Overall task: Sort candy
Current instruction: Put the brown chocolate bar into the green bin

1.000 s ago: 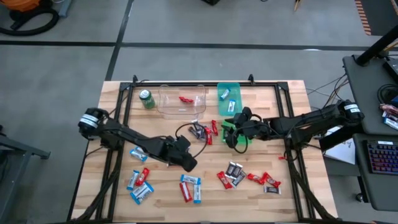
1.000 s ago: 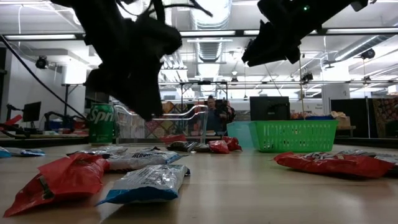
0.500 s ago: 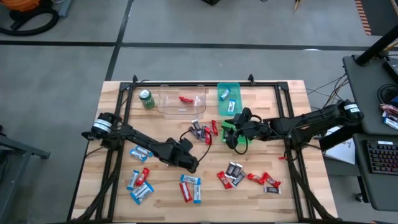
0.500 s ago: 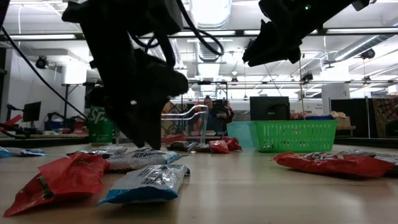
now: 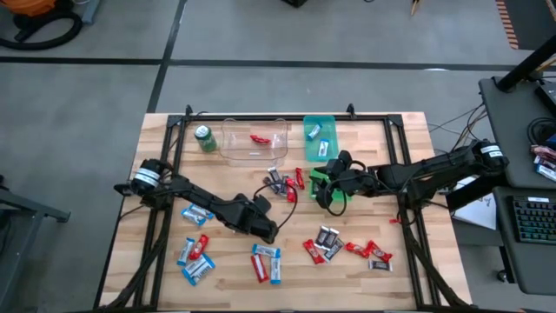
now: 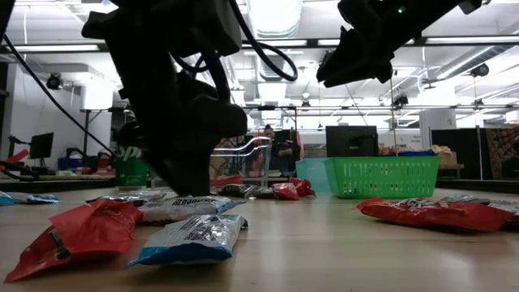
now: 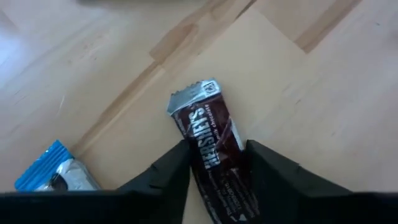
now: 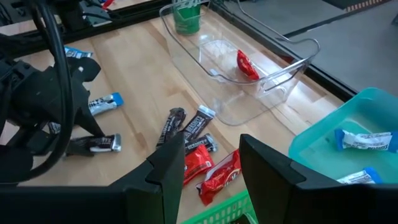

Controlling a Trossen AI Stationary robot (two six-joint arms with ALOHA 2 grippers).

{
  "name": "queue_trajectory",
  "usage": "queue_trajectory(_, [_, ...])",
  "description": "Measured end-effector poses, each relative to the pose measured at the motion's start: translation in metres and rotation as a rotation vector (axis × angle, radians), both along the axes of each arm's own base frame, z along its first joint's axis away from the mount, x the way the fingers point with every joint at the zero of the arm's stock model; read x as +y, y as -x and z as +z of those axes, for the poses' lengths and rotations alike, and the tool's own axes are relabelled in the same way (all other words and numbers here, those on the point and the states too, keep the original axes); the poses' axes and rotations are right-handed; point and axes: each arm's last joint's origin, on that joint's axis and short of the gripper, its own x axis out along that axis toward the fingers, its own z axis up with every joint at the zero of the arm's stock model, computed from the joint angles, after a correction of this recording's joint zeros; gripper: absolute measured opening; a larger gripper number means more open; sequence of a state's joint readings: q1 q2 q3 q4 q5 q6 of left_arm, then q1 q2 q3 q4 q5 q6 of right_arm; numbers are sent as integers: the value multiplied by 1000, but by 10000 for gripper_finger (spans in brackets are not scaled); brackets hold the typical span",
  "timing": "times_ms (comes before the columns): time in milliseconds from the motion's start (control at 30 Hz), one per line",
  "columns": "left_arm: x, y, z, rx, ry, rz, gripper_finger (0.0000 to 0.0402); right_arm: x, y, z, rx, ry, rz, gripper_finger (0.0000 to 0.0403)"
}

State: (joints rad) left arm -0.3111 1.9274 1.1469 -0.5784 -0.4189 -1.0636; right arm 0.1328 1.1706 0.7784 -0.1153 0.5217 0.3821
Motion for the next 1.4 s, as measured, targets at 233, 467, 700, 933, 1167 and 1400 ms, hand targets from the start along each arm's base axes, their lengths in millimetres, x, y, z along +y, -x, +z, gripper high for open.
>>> queue_trajectory(233, [0,0,3,24,2,-100,30,10,1,0,5,11,46,141])
queue_trajectory(467, [-1,1,35,-67,10,-235,4,29,5,2,4,23,129,141])
queue_trajectory(700, [-8,-7,91,-365,-8,-563,4,55,11,2,15,58,251,141])
queue_trajectory(933, [-20,-18,114,-619,-2,-959,4,85,10,-4,10,145,413,141])
queue_trajectory(1167, [-11,-25,103,-588,-7,-939,4,111,5,-13,-15,248,545,141])
queue_trajectory(1400, [2,-31,106,-626,-27,-900,3,114,4,-19,-3,214,533,142])
